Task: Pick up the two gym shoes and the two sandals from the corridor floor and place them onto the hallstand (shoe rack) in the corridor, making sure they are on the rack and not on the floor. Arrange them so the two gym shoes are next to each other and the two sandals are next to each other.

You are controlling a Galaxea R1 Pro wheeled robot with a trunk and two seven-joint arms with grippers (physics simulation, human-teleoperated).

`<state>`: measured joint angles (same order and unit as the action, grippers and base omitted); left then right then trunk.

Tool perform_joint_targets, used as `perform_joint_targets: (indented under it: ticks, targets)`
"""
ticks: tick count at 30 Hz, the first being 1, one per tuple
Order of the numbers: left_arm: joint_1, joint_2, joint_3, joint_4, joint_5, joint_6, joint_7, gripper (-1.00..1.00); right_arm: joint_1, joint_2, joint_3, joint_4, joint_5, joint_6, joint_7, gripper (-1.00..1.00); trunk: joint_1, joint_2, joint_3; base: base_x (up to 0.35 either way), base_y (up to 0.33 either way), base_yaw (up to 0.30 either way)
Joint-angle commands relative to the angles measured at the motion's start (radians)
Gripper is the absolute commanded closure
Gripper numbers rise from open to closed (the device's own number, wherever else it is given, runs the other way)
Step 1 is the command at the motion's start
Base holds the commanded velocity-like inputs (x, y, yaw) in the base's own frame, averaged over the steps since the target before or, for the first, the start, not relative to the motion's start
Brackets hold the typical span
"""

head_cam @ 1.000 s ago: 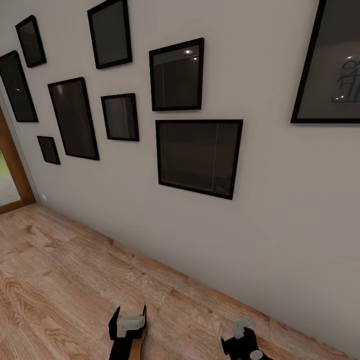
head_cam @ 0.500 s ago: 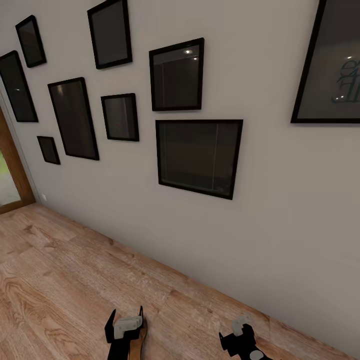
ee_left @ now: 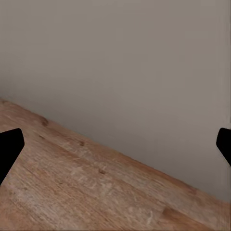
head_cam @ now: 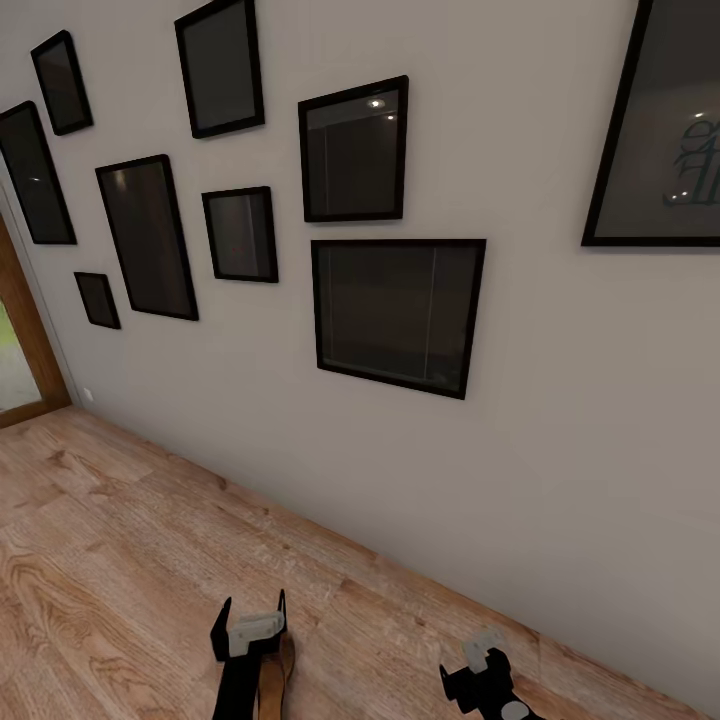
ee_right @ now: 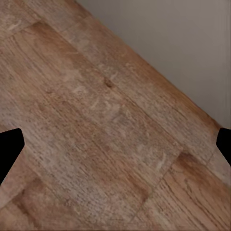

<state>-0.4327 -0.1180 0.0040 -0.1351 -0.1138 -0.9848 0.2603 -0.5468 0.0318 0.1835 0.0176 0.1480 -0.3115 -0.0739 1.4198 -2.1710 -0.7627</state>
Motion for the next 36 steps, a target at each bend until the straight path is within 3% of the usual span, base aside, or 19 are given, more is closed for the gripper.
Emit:
perform_joint_targets:
  ticks: [1,36]
  targets:
    - [0.0,0.0,0.0,0.0,0.0,0.0,0.0,-1.0,0.0,0.0,0.0,0.0,0.0,0.0,0.0,-1.0,0.0,0.0,0.0,0.0,0.0,0.0]
    - [0.0,0.001,-0.002,-0.029,-0.006,0.008,-0.004,-1.0,0.019,-0.04,-0.002,0.036,-0.004,-0.001,-0.006,-1.0,0.0,0.0,-0.008,0.0,0.0,0.0]
